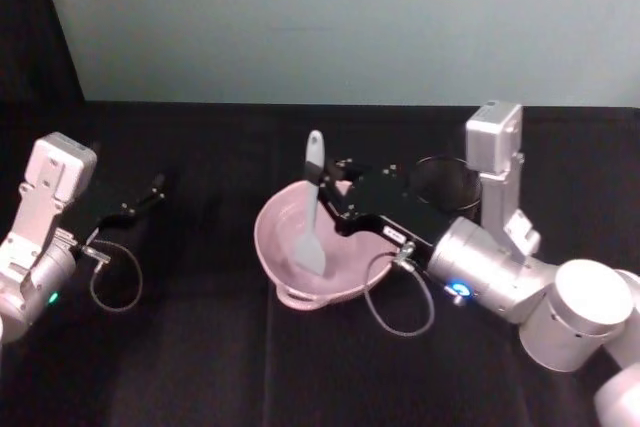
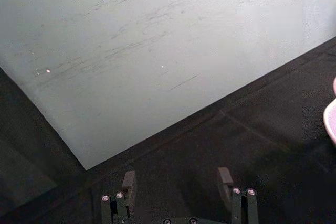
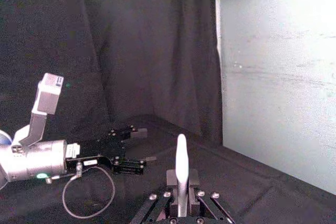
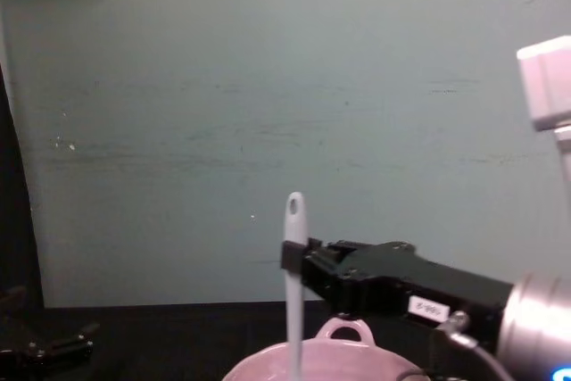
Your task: Use the one hand to pick up the spoon and stir the clear water in the bowl.
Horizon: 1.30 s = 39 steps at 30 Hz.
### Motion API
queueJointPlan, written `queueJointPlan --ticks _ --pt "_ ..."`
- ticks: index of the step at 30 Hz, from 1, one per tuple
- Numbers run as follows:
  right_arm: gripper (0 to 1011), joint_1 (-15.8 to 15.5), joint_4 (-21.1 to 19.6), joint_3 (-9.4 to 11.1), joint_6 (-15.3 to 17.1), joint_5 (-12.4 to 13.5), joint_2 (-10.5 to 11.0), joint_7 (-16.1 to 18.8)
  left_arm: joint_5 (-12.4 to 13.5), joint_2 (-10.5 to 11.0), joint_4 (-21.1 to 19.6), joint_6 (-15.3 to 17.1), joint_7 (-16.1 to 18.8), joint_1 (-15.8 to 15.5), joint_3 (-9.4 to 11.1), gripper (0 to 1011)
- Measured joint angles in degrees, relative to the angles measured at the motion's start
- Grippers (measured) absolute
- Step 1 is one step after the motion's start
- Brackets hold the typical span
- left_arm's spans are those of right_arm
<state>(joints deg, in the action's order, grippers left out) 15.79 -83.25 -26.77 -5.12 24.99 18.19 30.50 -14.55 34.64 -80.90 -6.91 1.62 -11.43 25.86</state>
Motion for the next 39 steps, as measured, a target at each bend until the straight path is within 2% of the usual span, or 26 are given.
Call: queueJointPlan --ticks 3,9,13,18,23,28,32,39 --pt "117 0.87 1.43 -0.67 -1.12 -0.82 -0.99 -0.31 0.0 0.0 0.0 0.0 0.0 0.0 0.0 1011" --pt "117 3.51 6.91 -1.32 -5.38 -4.41 -4.59 -3.55 0.0 0.0 0.0 0.0 0.0 0.0 0.0 1011" --pt "117 5.18 10.49 -0.44 -7.59 -6.96 -6.8 -6.59 0.0 0.0 0.0 0.0 0.0 0.0 0.0 1011" --pt "117 6.13 12.06 0.91 -8.29 -8.56 -7.15 -8.06 0.0 0.0 0.0 0.0 0.0 0.0 0.0 1011" --pt "117 6.44 12.19 2.33 -7.67 -8.98 -6.1 -7.99 0.0 0.0 0.0 0.0 0.0 0.0 0.0 1011" --pt "117 5.4 9.23 4.0 -4.41 -7.72 -3.29 -5.29 0.0 0.0 0.0 0.0 0.0 0.0 0.0 1011" --pt "117 3.06 4.96 4.9 -1.54 -5.21 -0.36 -2.42 0.0 0.0 0.0 0.0 0.0 0.0 0.0 1011" --pt "117 -0.53 -0.42 4.3 0.97 -1.43 2.21 0.58 0.0 0.0 0.0 0.0 0.0 0.0 0.0 1011"
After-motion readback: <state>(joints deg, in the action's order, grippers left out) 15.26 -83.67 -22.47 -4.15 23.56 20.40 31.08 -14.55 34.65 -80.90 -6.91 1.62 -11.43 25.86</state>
